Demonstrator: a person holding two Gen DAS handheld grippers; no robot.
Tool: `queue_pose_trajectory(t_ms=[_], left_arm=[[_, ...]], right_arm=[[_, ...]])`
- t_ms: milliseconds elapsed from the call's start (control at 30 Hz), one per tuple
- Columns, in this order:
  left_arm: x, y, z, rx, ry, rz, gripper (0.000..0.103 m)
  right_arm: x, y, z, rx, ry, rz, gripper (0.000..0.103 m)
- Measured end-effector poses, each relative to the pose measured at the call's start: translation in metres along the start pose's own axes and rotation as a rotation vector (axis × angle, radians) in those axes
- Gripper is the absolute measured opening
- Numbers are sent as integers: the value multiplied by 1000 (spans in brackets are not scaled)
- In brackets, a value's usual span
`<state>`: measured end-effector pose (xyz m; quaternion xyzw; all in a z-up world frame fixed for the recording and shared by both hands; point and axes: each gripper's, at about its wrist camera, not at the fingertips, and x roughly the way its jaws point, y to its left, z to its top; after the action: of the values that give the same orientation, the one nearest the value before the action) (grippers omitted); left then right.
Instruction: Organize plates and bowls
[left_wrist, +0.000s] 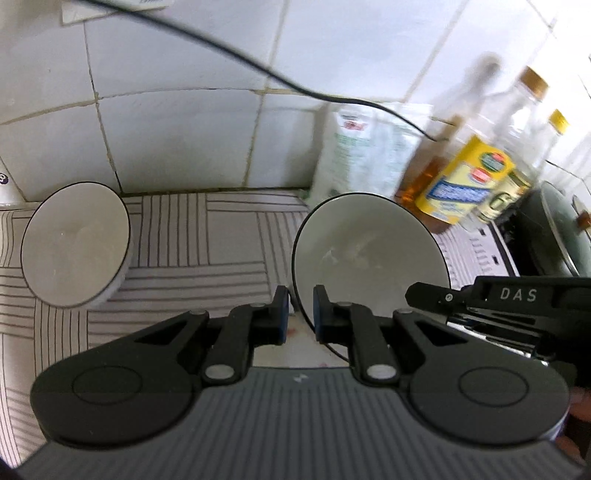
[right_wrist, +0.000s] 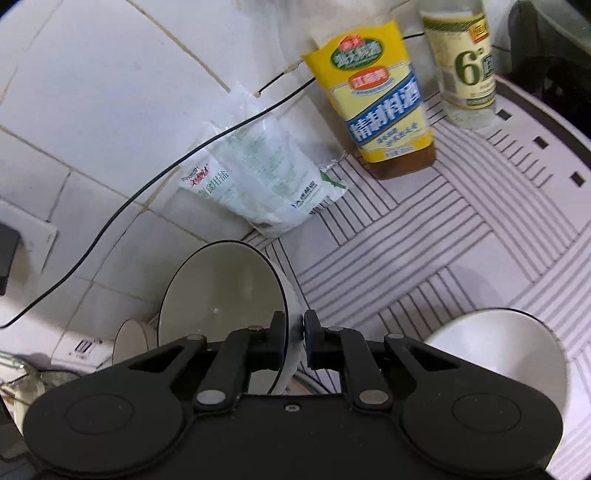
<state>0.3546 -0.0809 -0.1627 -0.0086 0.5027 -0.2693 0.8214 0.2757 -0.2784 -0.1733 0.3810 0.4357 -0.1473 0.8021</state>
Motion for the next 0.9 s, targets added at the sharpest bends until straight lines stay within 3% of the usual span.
queue_pose_trajectory(t_ms=[400, 667, 900], left_arm=[[-45, -73, -26, 108, 13, -32, 12], [-37, -116, -47, 163, 75, -39, 12], [-14, -140, -64, 192, 132, 6, 12]], right_arm=[[-82, -39, -10, -96, -79, 6, 15], [-98, -89, -23, -92, -67, -2, 15], [-90, -119, -28, -96, -49, -6, 15]])
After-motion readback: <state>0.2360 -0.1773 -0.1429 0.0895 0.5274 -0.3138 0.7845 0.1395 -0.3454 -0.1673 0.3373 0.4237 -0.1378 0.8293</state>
